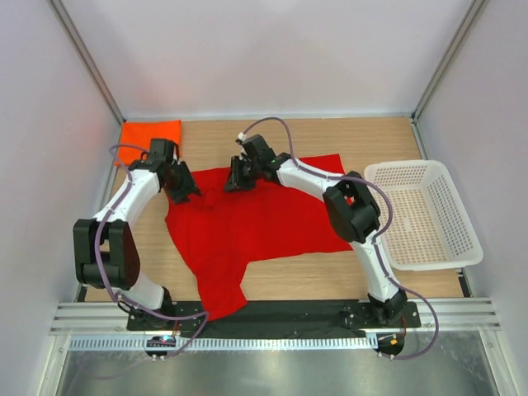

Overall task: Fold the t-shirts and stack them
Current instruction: Fold the tshirt

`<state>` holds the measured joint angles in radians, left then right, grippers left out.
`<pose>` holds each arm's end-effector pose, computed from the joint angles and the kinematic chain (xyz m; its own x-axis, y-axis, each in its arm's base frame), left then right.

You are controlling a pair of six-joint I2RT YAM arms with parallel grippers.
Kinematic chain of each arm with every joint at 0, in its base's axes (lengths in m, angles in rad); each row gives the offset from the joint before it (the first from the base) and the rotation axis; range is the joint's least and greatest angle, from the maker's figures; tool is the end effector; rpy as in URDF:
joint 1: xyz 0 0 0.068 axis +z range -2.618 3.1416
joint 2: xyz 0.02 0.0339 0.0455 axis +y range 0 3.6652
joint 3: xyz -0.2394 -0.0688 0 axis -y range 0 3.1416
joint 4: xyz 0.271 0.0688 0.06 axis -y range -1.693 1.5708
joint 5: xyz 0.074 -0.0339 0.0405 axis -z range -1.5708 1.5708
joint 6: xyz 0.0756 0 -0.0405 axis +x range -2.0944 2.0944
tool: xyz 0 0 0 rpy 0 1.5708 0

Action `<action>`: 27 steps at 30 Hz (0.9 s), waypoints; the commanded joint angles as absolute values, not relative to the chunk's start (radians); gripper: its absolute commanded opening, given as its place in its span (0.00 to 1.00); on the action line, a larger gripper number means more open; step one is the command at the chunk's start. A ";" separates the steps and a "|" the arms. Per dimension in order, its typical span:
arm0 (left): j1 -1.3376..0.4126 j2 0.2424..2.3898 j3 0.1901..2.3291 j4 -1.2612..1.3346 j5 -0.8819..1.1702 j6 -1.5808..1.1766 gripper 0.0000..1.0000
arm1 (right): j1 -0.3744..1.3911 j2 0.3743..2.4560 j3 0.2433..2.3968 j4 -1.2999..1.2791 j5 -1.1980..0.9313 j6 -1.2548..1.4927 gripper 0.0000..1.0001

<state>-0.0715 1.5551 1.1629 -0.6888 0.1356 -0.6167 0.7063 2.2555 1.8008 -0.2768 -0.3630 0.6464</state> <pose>0.3580 -0.0359 0.1733 -0.7957 -0.5175 -0.3148 -0.3996 0.8390 -0.3694 0.4002 0.3767 0.1372 -0.8922 -0.0210 -0.4512 -0.3387 0.6919 0.6376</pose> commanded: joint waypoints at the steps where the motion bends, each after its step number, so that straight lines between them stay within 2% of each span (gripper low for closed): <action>1: -0.075 1.566 1.181 -0.695 0.175 -0.620 0.45 | 0.724 2.220 1.772 -0.189 -0.380 0.686 0.27; 3: -0.075 1.572 1.172 -0.690 0.179 -0.624 0.45 | 0.727 2.229 1.734 -0.149 -0.379 0.716 0.22; 4: -0.075 1.575 1.172 -0.690 0.183 -0.624 0.45 | 0.730 2.232 1.717 -0.121 -0.376 0.745 0.14; 7: -0.074 1.580 1.175 -0.690 0.187 -0.624 0.45 | 0.752 2.282 1.726 -0.106 -0.361 0.764 0.02; 9: -0.074 1.577 1.175 -0.690 0.189 -0.626 0.45 | 0.768 2.307 1.753 -0.112 -0.359 0.767 0.01; 25: -0.075 1.566 1.170 -0.701 0.181 -0.618 0.45 | 0.787 2.427 1.894 -0.146 -0.275 0.796 0.18; 27: -0.074 1.568 1.167 -0.701 0.178 -0.617 0.45 | 0.787 2.425 1.926 -0.163 -0.268 0.789 0.23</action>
